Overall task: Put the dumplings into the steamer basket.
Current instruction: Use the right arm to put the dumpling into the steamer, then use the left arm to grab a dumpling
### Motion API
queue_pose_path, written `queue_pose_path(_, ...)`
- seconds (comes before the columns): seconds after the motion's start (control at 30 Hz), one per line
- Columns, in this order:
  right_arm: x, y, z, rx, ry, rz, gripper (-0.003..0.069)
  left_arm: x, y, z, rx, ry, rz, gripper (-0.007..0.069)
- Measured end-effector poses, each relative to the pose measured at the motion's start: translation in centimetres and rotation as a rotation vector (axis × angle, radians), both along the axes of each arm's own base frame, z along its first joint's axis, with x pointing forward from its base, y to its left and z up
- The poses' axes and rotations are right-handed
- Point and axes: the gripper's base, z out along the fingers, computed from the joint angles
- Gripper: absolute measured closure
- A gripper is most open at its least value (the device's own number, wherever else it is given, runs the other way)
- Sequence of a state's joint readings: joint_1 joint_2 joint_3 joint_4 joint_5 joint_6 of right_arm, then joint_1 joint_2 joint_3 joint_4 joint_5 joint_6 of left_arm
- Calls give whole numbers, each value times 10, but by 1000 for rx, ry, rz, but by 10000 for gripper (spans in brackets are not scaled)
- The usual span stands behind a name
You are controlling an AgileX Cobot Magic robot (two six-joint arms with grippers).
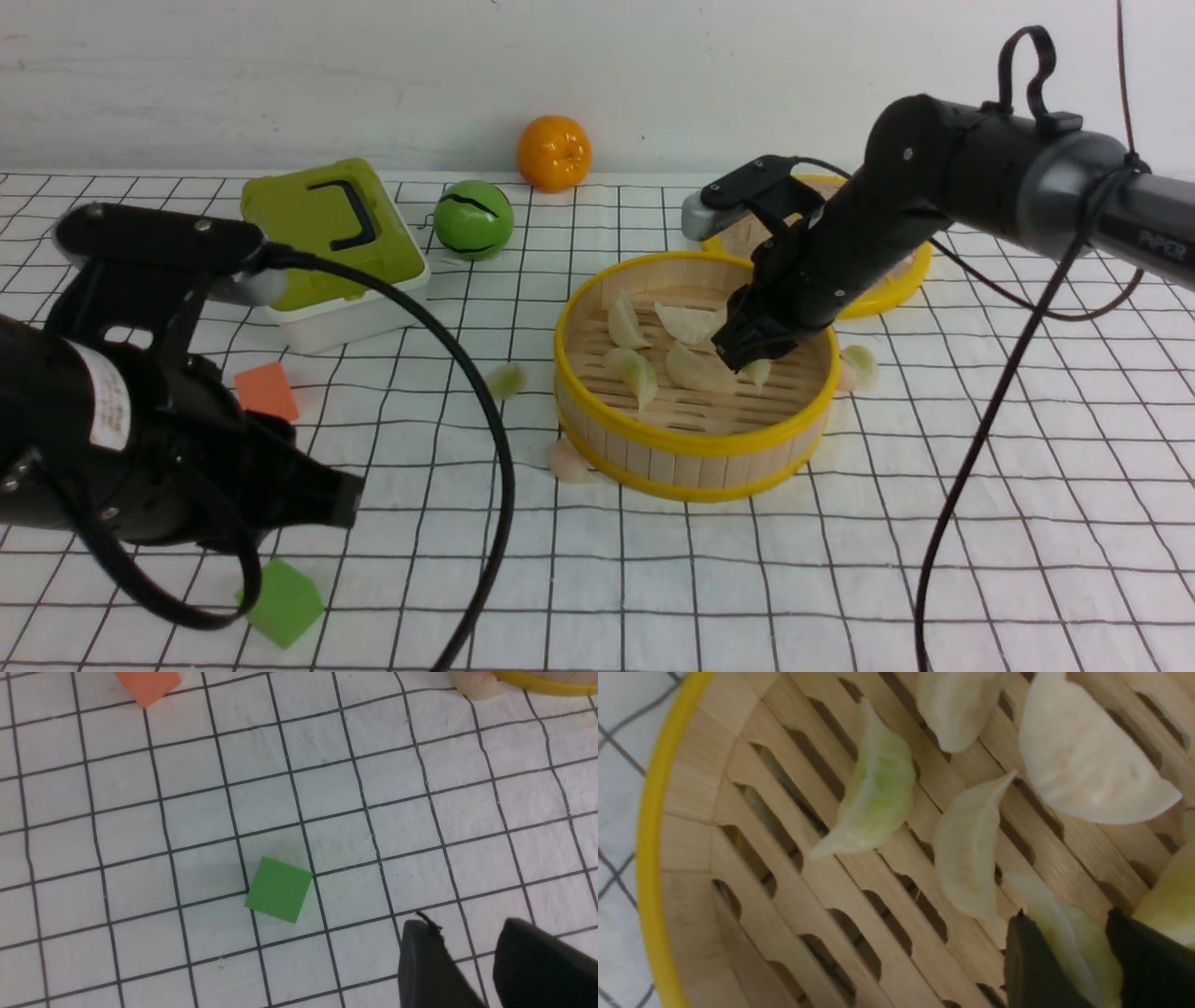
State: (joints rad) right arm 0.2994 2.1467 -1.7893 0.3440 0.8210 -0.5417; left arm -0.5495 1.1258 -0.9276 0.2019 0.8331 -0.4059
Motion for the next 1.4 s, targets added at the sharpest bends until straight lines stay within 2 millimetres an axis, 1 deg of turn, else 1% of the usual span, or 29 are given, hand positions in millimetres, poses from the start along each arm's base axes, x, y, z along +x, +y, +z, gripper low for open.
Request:
queue_pose_path(0.23, 1, 0, -3, -3, 6, -6, 461, 5, -6, -3, -34, -5, -5, 399)
queue_pose_path(0.4, 3, -1, -11, -16, 24, -28, 460, 10, -11, -5, -71, -11, -9, 396)
queue_pose_path(0.5, 4, -1, -15, -16, 35, -42, 412, 13, -15, -7, -92, -15, -10, 393)
queue_pose_path(0.57, 4, -1, -15, -15, 35, -45, 360, 15, -17, -8, -107, -22, -11, 391)
queue_pose_path(0.6, 4, -1, -15, -15, 35, -44, 354, 15, -17, -8, -107, -22, -11, 391)
queue_pose_path(0.63, 4, -1, -15, -15, 36, -46, 318, 17, -18, -9, -119, -30, -10, 389)
queue_pose_path(0.7, 4, -2, -11, -9, 35, -57, 278, 24, -19, -11, -127, -43, 11, 387)
queue_pose_path(0.73, 3, -2, -6, -4, 37, -63, 266, 29, -18, -11, -129, -46, 36, 386)
queue_pose_path(0.77, 2, -3, 5, 2, 33, -65, 259, 38, -16, -12, -127, -44, 66, 386)
queue_pose_path(0.83, -2, -7, 31, 19, 10, -71, 253, 58, -10, -13, -127, -36, 130, 384)
queue_pose_path(0.9, -7, -12, 59, 31, -23, -71, 253, 80, -4, -13, -118, -28, 158, 374)
queue_pose_path(0.93, -10, -14, 68, 36, -36, -71, 253, 89, -4, -14, -120, -19, 158, 370)
queue_pose_path(0.97, -15, -19, 85, 42, -55, -73, 253, 103, -5, -15, -115, -4, 141, 361)
queue_pose_path(1.0, -19, -23, 95, 46, -66, -74, 253, 112, -7, -16, -110, 7, 119, 351)
queue_pose_path(1.07, -28, -31, 114, 54, -78, -87, 253, 134, -17, -20, -94, 26, 35, 324)
queue_pose_path(1.17, -36, -44, 127, 60, -52, -119, 253, 165, -32, -30, -58, 48, -83, 273)
queue_pose_path(1.2, -37, -45, 127, 60, -45, -121, 253, 167, -33, -31, -53, 48, -94, 266)
queue_pose_path(1.23, -39, -49, 128, 57, -26, -130, 253, 176, -37, -35, -47, 59, -110, 249)
queue_pose_path(1.27, -40, -55, 127, 47, 7, -138, 253, 191, -43, -45, -30, 72, -125, 226)
queue_pose_path(1.3, -41, -55, 127, 46, 11, -137, 253, 191, -43, -45, -30, 73, -126, 226)
queue_pose_path(1.37, -43, -64, 124, 31, 68, -147, 262, 216, -48, -66, 30, 84, -146, 198)
queue_pose_path(1.4, -44, -65, 124, 30, 83, -152, 267, 221, -49, -72, 44, 86, -150, 195)
